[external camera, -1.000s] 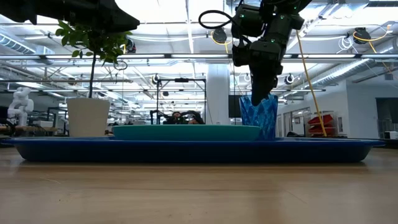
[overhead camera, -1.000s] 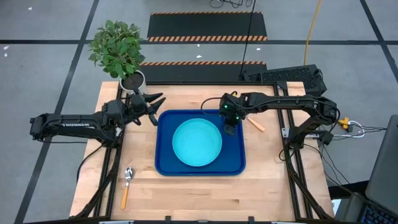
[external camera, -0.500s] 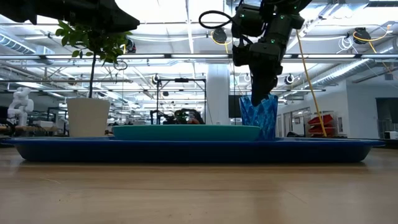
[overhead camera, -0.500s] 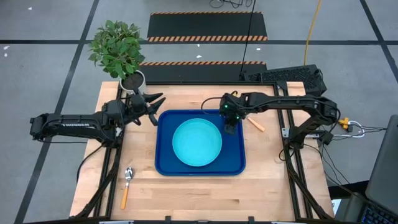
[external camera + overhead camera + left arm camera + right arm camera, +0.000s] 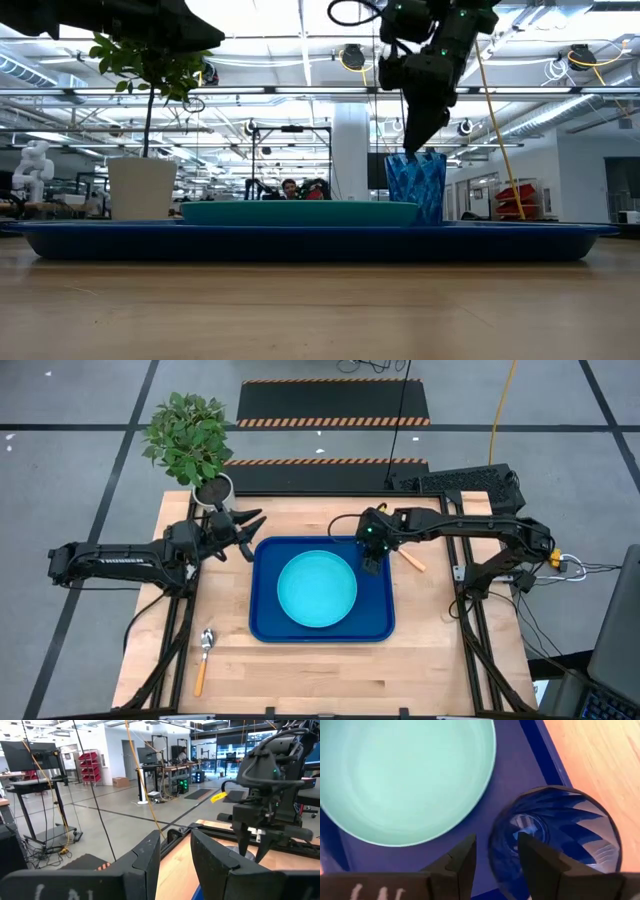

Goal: Pick and place plate/cup/fork/spoon on tray
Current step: Adjust the blue plate on the blue serving tray

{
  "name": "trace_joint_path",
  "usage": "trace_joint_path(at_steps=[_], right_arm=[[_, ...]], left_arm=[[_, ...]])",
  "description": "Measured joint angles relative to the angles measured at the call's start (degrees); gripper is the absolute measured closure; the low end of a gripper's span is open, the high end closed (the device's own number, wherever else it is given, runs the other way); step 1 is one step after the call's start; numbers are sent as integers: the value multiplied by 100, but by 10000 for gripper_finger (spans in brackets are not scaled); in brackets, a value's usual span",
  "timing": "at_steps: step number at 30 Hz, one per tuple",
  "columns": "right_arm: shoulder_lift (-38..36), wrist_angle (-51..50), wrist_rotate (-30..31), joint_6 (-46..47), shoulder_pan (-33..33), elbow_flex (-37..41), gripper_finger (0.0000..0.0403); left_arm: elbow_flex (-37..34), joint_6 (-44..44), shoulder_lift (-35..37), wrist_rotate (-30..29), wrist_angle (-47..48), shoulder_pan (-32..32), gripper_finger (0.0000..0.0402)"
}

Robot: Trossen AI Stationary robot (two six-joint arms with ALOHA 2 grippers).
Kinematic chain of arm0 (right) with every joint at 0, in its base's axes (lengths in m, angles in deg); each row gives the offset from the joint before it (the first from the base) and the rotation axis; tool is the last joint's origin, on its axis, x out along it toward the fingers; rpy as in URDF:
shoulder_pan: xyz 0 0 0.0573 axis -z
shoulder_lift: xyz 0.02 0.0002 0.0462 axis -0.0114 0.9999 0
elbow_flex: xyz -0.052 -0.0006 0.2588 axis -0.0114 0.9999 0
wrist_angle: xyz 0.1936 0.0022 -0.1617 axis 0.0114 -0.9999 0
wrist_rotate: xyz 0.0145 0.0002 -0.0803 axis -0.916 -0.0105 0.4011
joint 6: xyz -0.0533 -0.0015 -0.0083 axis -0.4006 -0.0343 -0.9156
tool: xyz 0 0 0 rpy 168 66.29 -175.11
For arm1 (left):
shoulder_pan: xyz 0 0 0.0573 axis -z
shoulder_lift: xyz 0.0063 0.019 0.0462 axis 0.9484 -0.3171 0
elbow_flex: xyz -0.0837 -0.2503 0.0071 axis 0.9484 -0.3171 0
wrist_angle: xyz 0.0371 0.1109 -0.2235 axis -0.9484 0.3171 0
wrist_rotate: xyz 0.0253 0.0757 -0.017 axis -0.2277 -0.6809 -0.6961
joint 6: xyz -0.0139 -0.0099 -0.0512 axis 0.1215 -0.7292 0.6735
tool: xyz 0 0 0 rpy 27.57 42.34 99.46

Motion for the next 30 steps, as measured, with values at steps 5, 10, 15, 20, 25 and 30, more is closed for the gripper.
trace_joint_path(at_steps=[5, 10, 15, 20, 25, 30], right_arm=[[-170, -17, 0, 174, -153, 0, 266], [-296, 120, -22, 318, -395, 0, 266], [-316, 566, -395, 752, -762, 0, 266], [-61, 765, -457, 911, -1232, 0, 266], [486, 971, -463, 587, -1599, 0, 266], [1068, 1024, -454, 262, -1691, 2, 287]], left_arm=[[0, 8, 2, 60, -28, 0, 289], [0, 15, 2, 146, -61, 2, 289], [0, 28, 2, 146, -71, 0, 289], [0, 32, 2, 146, -108, 2, 289], [0, 48, 2, 146, -158, 2, 289], [0, 72, 2, 146, -158, 1, 289]])
